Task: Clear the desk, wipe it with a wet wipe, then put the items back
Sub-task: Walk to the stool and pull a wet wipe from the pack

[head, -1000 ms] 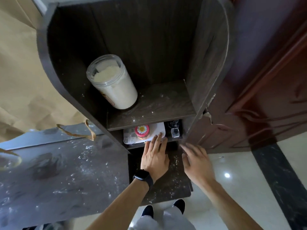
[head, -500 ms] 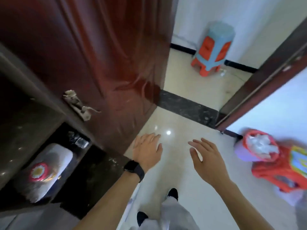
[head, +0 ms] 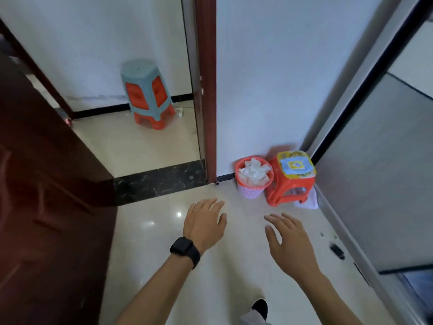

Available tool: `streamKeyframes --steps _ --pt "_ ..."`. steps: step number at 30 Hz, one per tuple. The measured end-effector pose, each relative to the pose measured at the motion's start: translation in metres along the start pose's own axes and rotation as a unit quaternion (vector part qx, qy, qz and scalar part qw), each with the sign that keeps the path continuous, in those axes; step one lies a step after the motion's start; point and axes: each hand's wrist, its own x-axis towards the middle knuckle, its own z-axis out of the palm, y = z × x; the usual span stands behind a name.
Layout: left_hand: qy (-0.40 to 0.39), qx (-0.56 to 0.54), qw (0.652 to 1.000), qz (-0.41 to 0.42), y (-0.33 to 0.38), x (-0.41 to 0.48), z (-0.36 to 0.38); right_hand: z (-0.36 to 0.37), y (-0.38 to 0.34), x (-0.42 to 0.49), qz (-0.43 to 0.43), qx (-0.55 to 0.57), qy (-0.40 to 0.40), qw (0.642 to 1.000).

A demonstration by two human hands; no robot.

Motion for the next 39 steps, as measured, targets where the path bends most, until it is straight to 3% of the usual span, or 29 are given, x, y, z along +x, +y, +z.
streamKeyframes --steps 12,21,24,30,34,39 --pt "-0.099 0.019 0.993 0.058 0.16 0.206 0.08 -0.052 0.196 0.128 0.043 -0.076 -0.035 0.996" --pt "-0.17 0.006 0.98 0.098 0.215 0.42 0.167 -0.004 0.339 0.276 0.098 -0.112 -0.17 0.974" --pt "-0.209 0.042 0.971 0.109 0.228 0.488 0.198 0.014 0.384 0.328 0.127 -0.119 -0.178 0.969" --pt "-0.264 0.062 0.954 0.126 0.247 0.597 0.272 0.077 0.469 0.407 0.199 -0.085 -0.253 0.943" --pt "-0.301 0.07 0.942 0.128 0.246 0.654 0.343 0.144 0.526 0.436 0.212 -0.087 -0.268 0.936" --pt "-0.294 0.057 0.947 0.115 0.235 0.705 0.432 0.244 0.589 0.46 0.202 -0.1 -0.308 0.924"
